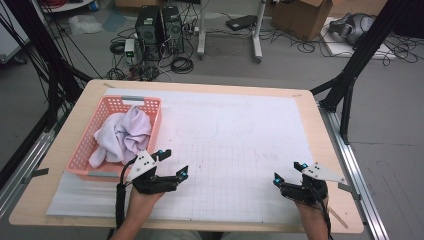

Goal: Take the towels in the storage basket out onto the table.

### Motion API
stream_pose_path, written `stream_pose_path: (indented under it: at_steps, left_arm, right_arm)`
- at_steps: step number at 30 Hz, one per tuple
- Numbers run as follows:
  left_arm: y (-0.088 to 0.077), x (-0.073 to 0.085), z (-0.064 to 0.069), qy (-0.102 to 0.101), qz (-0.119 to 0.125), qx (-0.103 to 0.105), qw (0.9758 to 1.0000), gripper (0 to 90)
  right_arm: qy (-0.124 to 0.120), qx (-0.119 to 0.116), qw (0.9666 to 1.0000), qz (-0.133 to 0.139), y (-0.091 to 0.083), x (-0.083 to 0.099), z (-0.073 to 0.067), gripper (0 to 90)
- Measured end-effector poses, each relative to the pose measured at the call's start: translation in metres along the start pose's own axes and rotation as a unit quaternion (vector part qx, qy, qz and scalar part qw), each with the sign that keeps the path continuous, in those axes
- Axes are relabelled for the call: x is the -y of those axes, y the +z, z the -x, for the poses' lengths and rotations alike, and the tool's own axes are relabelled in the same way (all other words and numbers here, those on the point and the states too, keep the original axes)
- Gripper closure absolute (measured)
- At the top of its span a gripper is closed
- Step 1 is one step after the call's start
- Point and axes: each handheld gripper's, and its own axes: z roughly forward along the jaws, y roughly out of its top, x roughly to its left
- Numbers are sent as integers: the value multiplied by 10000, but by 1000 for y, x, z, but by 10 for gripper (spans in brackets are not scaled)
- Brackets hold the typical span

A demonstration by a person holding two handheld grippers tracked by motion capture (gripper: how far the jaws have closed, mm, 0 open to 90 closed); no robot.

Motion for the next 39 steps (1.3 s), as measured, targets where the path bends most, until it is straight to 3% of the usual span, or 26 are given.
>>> stream_pose_path:
  at_steps: [9,23,28,30,33,38,39]
  left_arm:
    - [0,-1,2,62,14,87,9999,182]
    - [-6,-8,2,-9,69,137,9999,189]
    - [-14,-26,1,35,236,159,9996,185]
    - [-25,-41,-5,25,359,104,9993,181]
    - [-33,-50,-11,-1,504,-9,9987,180]
    - [-50,-71,-38,-122,558,-217,9981,171]
    - [-50,-71,-38,-122,558,-217,9981,172]
  right_arm:
    - [15,13,10000,-10,-2,2,-1,162]
    - [3,6,10000,50,-5,2,-3,161]
    - [23,-2,10000,11,-5,2,-3,161]
    - [45,4,10000,-6,-6,2,-4,162]
    - [67,1,10000,-15,-6,3,-4,162]
    - [49,20,10000,-2,-6,3,-4,162]
    - [64,26,10000,-12,-6,3,-5,162]
